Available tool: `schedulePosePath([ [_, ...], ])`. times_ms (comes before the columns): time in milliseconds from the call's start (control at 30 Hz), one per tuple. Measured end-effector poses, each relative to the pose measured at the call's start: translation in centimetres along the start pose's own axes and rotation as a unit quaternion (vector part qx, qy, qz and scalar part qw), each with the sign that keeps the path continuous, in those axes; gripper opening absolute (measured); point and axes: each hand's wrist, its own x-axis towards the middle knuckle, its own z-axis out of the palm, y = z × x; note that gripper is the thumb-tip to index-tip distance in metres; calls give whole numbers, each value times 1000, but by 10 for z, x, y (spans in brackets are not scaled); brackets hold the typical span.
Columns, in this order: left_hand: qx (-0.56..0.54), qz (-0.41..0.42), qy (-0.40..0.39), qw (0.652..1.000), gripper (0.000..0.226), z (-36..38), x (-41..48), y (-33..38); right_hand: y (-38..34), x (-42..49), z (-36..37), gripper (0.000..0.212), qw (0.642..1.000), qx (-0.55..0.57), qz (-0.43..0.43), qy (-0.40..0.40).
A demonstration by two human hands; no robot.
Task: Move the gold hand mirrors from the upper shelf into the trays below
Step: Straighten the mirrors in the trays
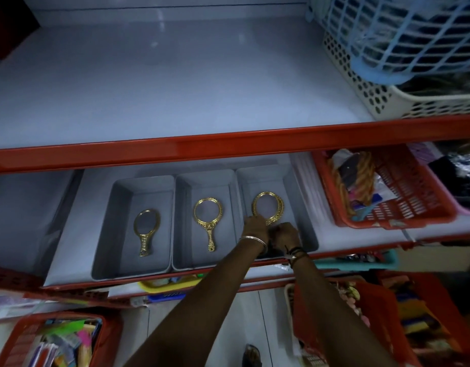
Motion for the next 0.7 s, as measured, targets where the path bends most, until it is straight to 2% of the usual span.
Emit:
schedulePosePath([
  [67,21,-12,-24,999,33,6,7,3,1,0,4,28,997,-63,-50,0],
  [200,30,-46,-47,997,41,5,16,8,4,5,8,24,992,-104,-66,-7],
  [333,-6,-62,-54,997,39,1,21,6,7,11,5,29,996,-57,-48,-50],
  [367,-15,-67,-53,996,38,1,21,6,8,14,3,28,998,-19,-45,-34],
  [400,-24,-71,-50,996,36,2,22,6,10,18,1,23,997,11,-36,-63],
  [433,-33,-73,-47,996,34,2,21,6,16,30,-1,19,991,21,-27,-129],
  [467,-42,-74,-43,995,32,3,19,7,27,42,-1,17,990,-37,-54,-127],
  [500,-54,-75,-38,995,31,5,18,9,37,51,-1,17,990,-58,-88,-96],
  [533,-63,-73,-33,995,31,7,16,11,39,55,-6,16,990,-63,-87,-90],
  [633,-85,-81,-28,993,33,14,11,14,31,37,-13,18,989,56,-23,-132],
  [700,-109,-86,-19,990,30,18,12,14,28,32,-16,19,995,41,-46,-73],
])
